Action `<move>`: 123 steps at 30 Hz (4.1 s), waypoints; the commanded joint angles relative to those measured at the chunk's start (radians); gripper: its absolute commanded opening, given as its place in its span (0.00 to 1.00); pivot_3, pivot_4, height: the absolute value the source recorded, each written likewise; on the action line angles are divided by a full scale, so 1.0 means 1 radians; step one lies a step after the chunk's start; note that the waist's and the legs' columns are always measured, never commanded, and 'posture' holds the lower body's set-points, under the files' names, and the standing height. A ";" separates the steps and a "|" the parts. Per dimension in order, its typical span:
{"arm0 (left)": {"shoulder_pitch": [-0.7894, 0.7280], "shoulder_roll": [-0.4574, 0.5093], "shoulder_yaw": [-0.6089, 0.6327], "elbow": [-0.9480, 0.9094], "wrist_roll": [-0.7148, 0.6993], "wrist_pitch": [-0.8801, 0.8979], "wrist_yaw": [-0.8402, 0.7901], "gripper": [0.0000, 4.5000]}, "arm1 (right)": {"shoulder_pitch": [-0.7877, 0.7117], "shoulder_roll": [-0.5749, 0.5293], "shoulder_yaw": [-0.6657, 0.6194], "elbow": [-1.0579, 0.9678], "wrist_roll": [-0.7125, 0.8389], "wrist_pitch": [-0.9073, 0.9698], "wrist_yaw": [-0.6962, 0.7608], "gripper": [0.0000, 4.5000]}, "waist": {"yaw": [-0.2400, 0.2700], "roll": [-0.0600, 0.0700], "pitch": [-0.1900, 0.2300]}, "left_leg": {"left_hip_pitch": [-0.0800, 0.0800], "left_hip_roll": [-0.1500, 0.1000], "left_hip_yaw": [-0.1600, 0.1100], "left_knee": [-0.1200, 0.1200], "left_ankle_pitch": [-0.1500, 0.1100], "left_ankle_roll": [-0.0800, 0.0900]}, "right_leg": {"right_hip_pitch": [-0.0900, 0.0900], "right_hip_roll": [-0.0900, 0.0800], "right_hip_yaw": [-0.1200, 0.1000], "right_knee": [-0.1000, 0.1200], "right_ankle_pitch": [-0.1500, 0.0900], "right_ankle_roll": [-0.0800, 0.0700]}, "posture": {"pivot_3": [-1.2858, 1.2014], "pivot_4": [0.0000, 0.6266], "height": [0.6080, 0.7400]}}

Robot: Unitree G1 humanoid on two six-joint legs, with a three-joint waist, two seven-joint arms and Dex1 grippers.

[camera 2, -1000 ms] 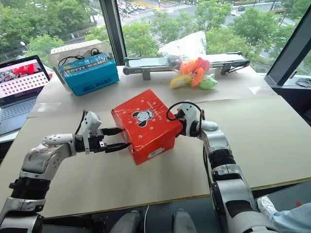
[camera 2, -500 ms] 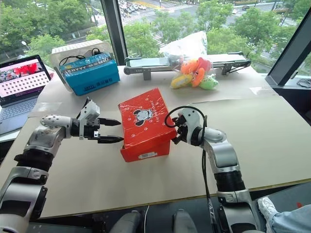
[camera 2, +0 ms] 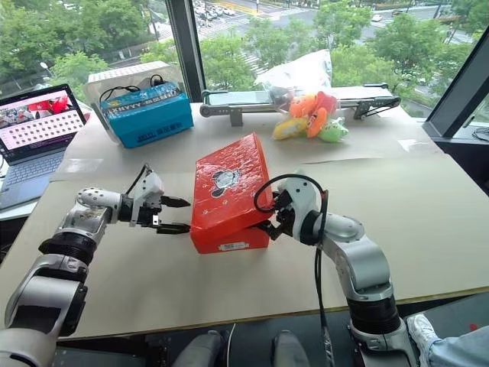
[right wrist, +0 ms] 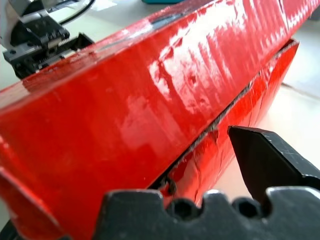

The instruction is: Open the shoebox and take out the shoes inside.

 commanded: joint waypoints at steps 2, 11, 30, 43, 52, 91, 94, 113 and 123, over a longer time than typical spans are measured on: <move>-0.013 0.038 0.105 -0.085 -0.058 0.027 0.061 1.00 | -0.034 -0.060 -0.082 0.022 0.029 -0.021 -0.013 0.98 | 0.000 0.000 0.000 | -0.001 0.000 0.000 0.000 0.000 0.000 | 0.000 0.000 0.000 0.000 0.000 0.000 | 0.52 0.24 1.00; 0.153 0.021 0.225 -0.398 -0.169 0.235 0.215 1.00 | -0.073 -0.155 -0.129 -0.020 0.091 0.014 -0.014 0.98 | -0.003 0.000 0.000 | 0.000 0.000 0.000 0.000 0.000 0.000 | 0.000 0.000 0.000 0.000 0.000 0.000 | 0.52 0.24 1.00; 0.513 0.306 0.535 -0.873 -0.383 0.631 0.318 1.00 | -0.333 0.030 0.083 0.149 0.128 -0.046 -0.010 0.98 | -0.018 -0.001 0.000 | 0.000 0.004 0.000 -0.001 -0.002 -0.004 | -0.002 0.001 0.001 -0.002 0.003 -0.006 | 0.52 0.24 1.00; 0.833 0.460 0.832 -1.066 -0.550 0.861 0.179 1.00 | -0.493 0.148 0.180 0.451 0.073 -0.229 0.089 0.98 | -0.053 -0.002 0.000 | 0.000 0.005 0.001 -0.005 -0.005 -0.009 | -0.007 0.003 0.002 0.000 0.004 -0.012 | 0.52 0.24 1.00; 0.878 0.623 0.964 -1.028 -0.634 0.969 0.032 1.00 | -0.535 0.242 0.198 0.607 0.027 -0.319 0.111 0.98 | -0.053 -0.001 0.001 | 0.000 0.009 0.002 -0.006 -0.006 -0.011 | -0.011 0.008 0.002 0.003 0.003 -0.016 | 0.52 0.24 1.00; 0.448 0.154 0.278 -0.925 -0.413 0.526 0.317 1.00 | -0.412 0.126 0.136 0.247 -0.021 0.254 -0.257 0.98 | -0.025 -0.002 0.000 | -0.002 0.008 0.004 -0.004 -0.001 -0.005 | -0.010 0.006 0.003 0.004 0.006 -0.016 | 0.52 0.24 1.00; 0.433 0.137 0.278 -0.929 -0.415 0.528 0.335 1.00 | -0.405 0.094 0.170 0.241 -0.047 0.256 -0.263 0.98 | -0.024 -0.002 0.000 | -0.002 0.008 0.004 -0.003 -0.001 -0.005 | -0.010 0.006 0.003 0.003 0.006 -0.016 | 0.52 0.24 1.00; 0.382 0.115 0.252 -0.897 -0.400 0.511 0.343 1.00 | -0.325 0.156 0.203 0.290 -0.049 0.303 -0.290 0.98 | -0.025 -0.005 -0.002 | 0.001 0.008 0.004 -0.003 -0.001 -0.004 | -0.006 0.007 0.003 0.003 0.006 -0.015 | 0.52 0.24 1.00; 0.363 0.101 0.249 -0.889 -0.393 0.509 0.344 1.00 | -0.336 0.152 0.185 0.322 -0.068 0.276 -0.298 0.31 | -0.025 -0.006 -0.002 | 0.006 0.009 0.004 -0.004 -0.002 -0.005 | 0.000 0.007 0.001 0.000 0.004 -0.013 | 0.52 0.24 1.00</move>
